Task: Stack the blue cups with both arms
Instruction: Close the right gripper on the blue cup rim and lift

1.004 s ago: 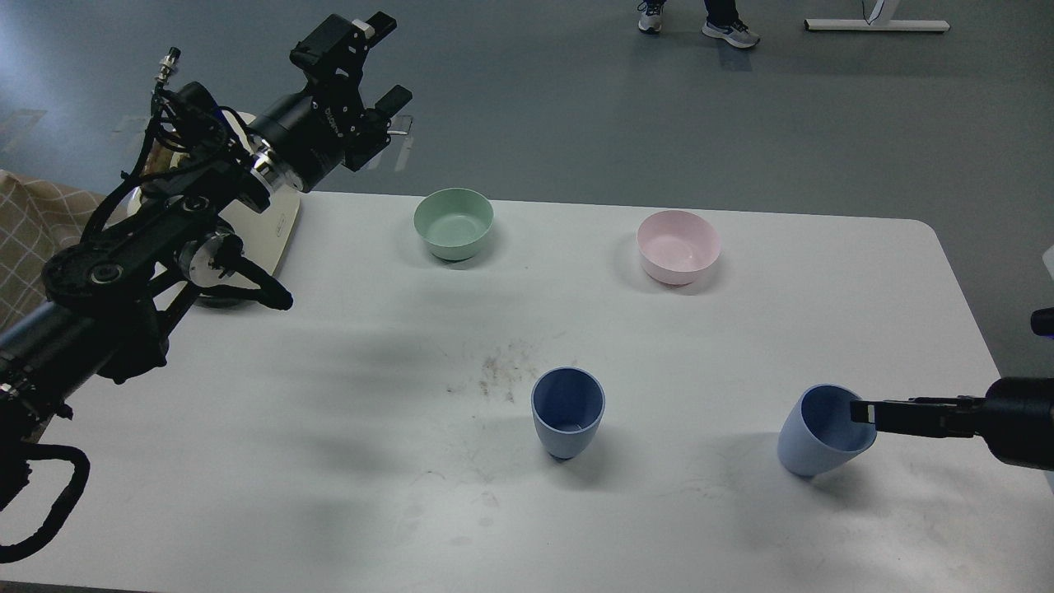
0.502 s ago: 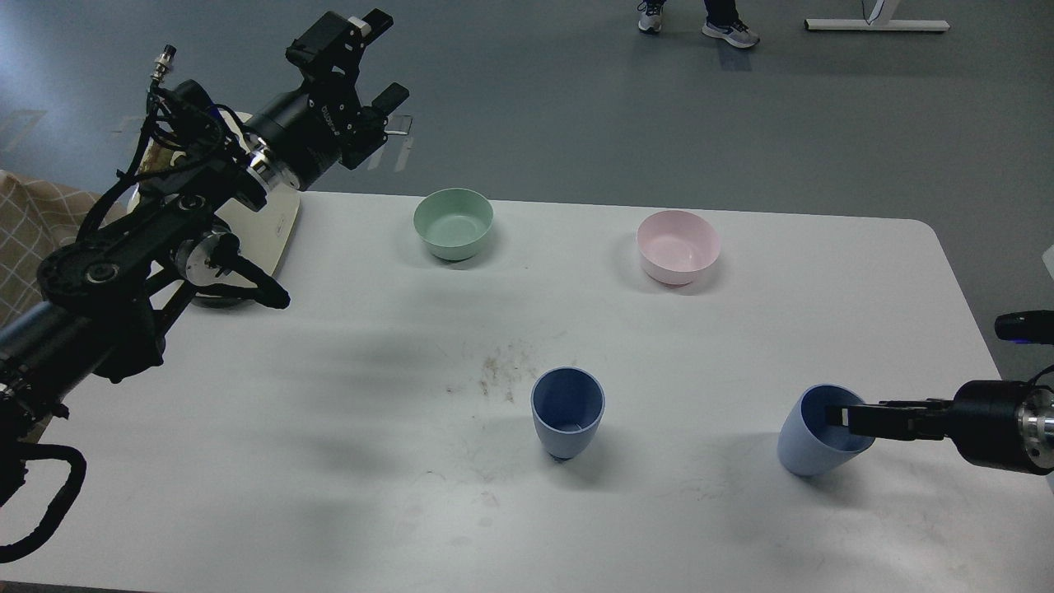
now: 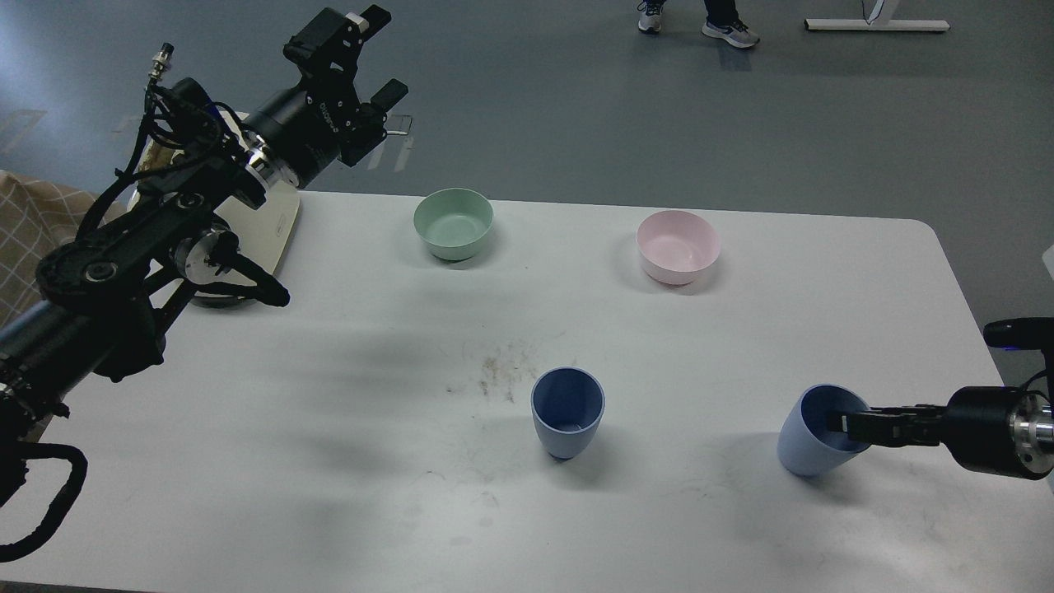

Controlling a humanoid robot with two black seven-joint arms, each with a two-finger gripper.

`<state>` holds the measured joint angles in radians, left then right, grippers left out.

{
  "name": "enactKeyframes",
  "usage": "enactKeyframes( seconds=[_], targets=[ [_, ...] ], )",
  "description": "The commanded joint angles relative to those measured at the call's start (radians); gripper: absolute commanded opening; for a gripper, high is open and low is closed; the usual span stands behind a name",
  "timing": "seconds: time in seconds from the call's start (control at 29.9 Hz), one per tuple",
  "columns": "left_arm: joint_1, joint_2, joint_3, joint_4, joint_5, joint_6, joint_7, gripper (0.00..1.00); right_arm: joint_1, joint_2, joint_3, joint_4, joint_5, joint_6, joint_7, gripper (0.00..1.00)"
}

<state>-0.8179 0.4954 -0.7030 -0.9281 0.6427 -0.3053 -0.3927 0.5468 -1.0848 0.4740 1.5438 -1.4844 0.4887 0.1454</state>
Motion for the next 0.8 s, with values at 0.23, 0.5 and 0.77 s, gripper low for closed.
enactKeyframes(
  seconds=[0.23,0.5,0.77],
  targets=[
    [0.003,-0.002,-0.001,0.000,0.000,0.000,0.000,0.97,0.019,0.000,0.005,0.009,0.007,0.000,-0.007,0.00],
    [0.005,0.000,-0.001,0.000,0.000,0.000,0.000,0.97,0.088,-0.029,0.006,0.042,0.018,0.000,-0.003,0.00],
    [0.005,0.000,0.000,0.000,0.000,0.000,0.002,0.97,0.355,-0.052,0.008,0.068,0.056,0.000,0.010,0.00]
  ],
)
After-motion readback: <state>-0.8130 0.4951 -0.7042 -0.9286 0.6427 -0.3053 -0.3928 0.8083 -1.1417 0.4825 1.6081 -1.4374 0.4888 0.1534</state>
